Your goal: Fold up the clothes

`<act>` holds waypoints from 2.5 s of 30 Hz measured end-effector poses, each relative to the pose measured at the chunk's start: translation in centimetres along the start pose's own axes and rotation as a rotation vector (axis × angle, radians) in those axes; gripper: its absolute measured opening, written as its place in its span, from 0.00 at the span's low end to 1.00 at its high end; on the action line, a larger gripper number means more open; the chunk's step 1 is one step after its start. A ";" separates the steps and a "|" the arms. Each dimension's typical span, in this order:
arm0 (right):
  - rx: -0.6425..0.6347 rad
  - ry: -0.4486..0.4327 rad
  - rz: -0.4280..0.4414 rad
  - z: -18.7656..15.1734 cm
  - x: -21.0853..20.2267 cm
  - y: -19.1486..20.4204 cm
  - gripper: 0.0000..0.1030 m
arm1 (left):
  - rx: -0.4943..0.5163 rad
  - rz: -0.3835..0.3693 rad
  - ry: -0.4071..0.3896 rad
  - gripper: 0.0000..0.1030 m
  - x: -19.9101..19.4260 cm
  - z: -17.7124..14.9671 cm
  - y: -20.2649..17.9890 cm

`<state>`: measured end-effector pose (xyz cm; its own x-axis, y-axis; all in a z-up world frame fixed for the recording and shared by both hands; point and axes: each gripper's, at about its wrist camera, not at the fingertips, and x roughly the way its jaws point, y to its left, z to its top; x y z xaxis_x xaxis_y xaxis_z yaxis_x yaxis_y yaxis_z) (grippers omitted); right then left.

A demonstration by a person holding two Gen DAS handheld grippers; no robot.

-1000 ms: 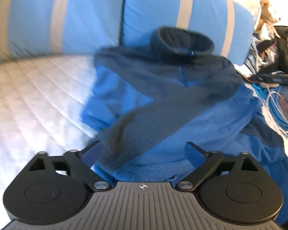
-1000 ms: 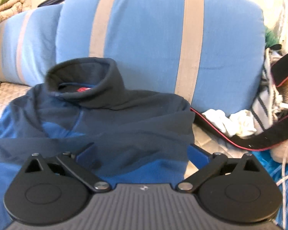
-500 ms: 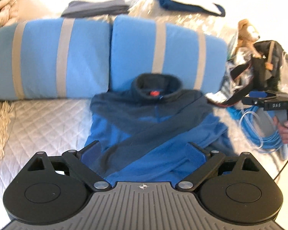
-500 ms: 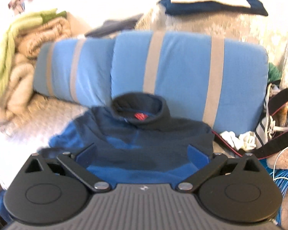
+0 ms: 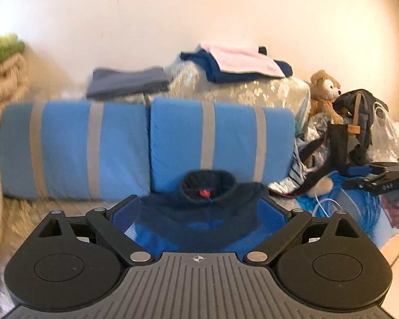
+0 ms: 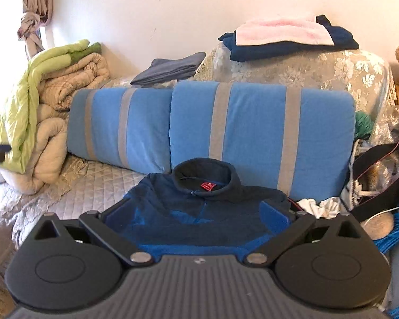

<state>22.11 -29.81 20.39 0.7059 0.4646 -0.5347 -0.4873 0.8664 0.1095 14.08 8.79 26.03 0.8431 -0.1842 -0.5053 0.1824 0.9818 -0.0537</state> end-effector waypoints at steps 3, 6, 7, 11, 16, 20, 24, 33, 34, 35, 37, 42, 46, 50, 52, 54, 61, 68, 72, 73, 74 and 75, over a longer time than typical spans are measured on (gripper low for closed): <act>-0.069 0.003 -0.032 0.9 -1.2 0.0 1.00 | 0.004 -0.005 -0.016 0.93 0.1 0.7 0.0; -0.091 -0.001 -0.049 1.0 -1.4 -0.2 1.00 | -0.009 -0.021 -0.008 0.93 0.9 0.6 0.3; -0.089 0.001 -0.052 0.8 -1.2 -0.3 1.00 | -0.020 -0.020 0.005 0.93 1.6 0.2 0.5; -0.075 0.035 -0.060 -0.9 0.6 -0.5 1.00 | -0.053 -0.001 0.086 0.93 4.6 -2.3 1.7; -0.098 0.063 -0.084 -3.0 2.0 -0.5 1.00 | -0.087 -0.003 0.148 0.93 6.3 -5.1 3.4; -0.121 0.079 -0.100 -3.8 2.4 -0.4 1.00 | -0.117 0.003 0.172 0.93 6.8 -6.0 4.5; -0.118 0.088 -0.105 -4.0 2.7 -0.5 1.00 | -0.136 0.005 0.179 0.93 7.0 -6.1 5.1; -0.107 0.102 -0.106 -4.4 3.3 -0.7 1.00 | -0.133 -0.002 0.192 0.93 7.2 -6.4 5.0; -0.107 0.104 -0.105 -4.5 3.3 -0.7 1.00 | -0.134 -0.003 0.193 0.93 7.3 -6.5 5.0; -0.107 0.107 -0.105 -4.6 3.4 -0.7 1.00 | -0.136 -0.003 0.194 0.93 7.3 -6.5 5.0; -0.108 0.112 -0.105 -4.7 3.6 -0.6 1.00 | -0.136 0.000 0.195 0.93 7.5 -6.5 5.0; -0.099 0.116 -0.104 -4.8 4.2 -0.9 1.00 | -0.141 0.003 0.199 0.93 8.1 -6.4 5.2; -0.080 0.124 -0.107 -4.8 5.3 -1.4 1.00 | -0.153 0.007 0.193 0.92 9.2 -6.1 5.6; -0.051 0.131 -0.120 -4.8 7.3 -2.3 1.00 | -0.155 0.024 0.173 0.92 11.3 -5.5 6.1; -0.026 0.140 -0.128 -4.8 8.6 -2.9 1.00 | -0.167 0.026 0.185 0.92 12.7 -5.3 6.5; 0.006 0.147 -0.135 -4.9 9.8 -3.6 1.00 | -0.180 0.028 0.200 0.92 14.2 -5.2 6.8; 0.131 0.158 -0.137 -5.4 14.0 -6.7 1.00 | -0.231 0.025 0.215 0.91 19.3 -5.6 8.4; 0.248 0.164 -0.096 -5.7 19.9 -9.0 1.00 | -0.329 -0.014 0.181 0.91 25.1 -6.3 10.1; 0.292 0.167 -0.076 -5.6 23.8 -9.7 1.00 | -0.337 -0.008 0.175 0.91 29.0 -6.7 10.4; 0.303 0.159 -0.073 -5.5 24.8 -9.9 1.00 | -0.345 -0.014 0.173 0.91 30.1 -6.8 10.4; 0.305 0.152 -0.076 -5.3 25.9 -10.0 1.00 | -0.353 -0.021 0.171 0.91 31.2 -6.8 10.4; 0.303 0.146 -0.081 -5.1 26.9 -10.0 1.00 | -0.351 -0.019 0.174 0.91 32.3 -6.8 10.3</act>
<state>43.32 -26.91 0.62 0.6443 0.3801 -0.6636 -0.2428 0.9245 0.2938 39.76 13.24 3.34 0.7376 -0.2217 -0.6378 -0.0123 0.9400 -0.3410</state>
